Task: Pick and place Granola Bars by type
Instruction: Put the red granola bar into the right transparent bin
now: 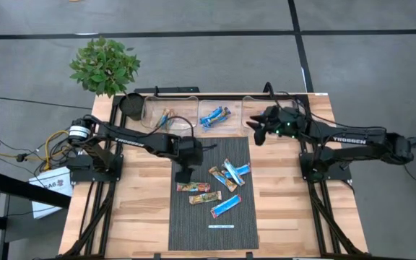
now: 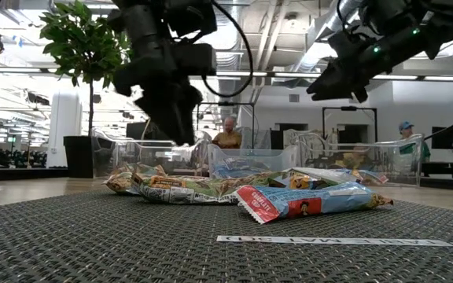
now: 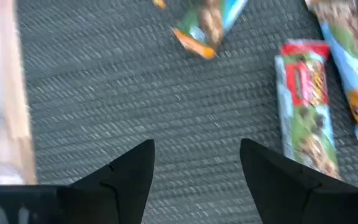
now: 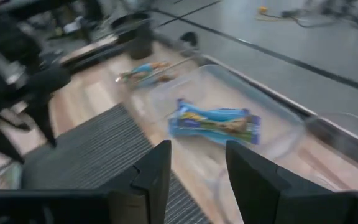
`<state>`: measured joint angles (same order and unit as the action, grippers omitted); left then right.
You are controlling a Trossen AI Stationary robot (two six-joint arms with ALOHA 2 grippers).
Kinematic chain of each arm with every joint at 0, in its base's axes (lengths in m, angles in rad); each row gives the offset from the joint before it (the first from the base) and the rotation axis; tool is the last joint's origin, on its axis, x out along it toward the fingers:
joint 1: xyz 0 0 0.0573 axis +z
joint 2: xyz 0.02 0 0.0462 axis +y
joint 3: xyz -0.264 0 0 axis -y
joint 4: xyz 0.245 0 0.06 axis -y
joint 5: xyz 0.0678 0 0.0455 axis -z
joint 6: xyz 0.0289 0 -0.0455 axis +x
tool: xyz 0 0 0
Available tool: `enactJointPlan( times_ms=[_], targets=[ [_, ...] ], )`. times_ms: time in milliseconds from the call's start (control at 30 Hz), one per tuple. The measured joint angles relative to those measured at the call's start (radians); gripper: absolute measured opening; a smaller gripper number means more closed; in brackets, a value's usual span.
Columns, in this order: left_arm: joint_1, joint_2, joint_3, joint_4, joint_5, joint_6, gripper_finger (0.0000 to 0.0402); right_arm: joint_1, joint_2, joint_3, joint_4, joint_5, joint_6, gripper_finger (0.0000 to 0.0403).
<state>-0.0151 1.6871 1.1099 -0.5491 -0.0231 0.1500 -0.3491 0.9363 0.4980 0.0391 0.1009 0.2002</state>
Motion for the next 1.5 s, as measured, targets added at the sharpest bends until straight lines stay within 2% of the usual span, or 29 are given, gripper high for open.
enactJointPlan(
  times_ms=[367,633,800,1100,1367,1500],
  targets=[
    [-0.176,0.0,0.0,-0.032,-0.089,-0.097,0.0231,0.135,0.0,0.0,0.0,0.001,-0.052,0.0137],
    [-0.229,0.0,0.0,-0.043,-0.094,-0.21,0.0231,0.186,0.0,0.0,0.0,0.002,-0.044,0.0136],
    [-0.268,0.072,0.0,-0.035,-0.09,-0.244,0.0231,0.235,0.0,0.0,0.003,0.003,-0.044,0.0133],
    [-0.277,0.165,0.005,-0.041,-0.144,-0.305,0.0231,0.287,0.0,0.0,0.011,0.004,-0.043,0.0133],
    [-0.277,0.176,0.008,-0.036,-0.142,-0.322,0.023,0.29,0.0,0.0,0.015,0.006,-0.043,0.0133],
    [-0.277,0.175,0.008,-0.035,-0.14,-0.321,0.0212,0.29,0.0,0.0,0.015,0.005,-0.043,0.0132]
  ],
)
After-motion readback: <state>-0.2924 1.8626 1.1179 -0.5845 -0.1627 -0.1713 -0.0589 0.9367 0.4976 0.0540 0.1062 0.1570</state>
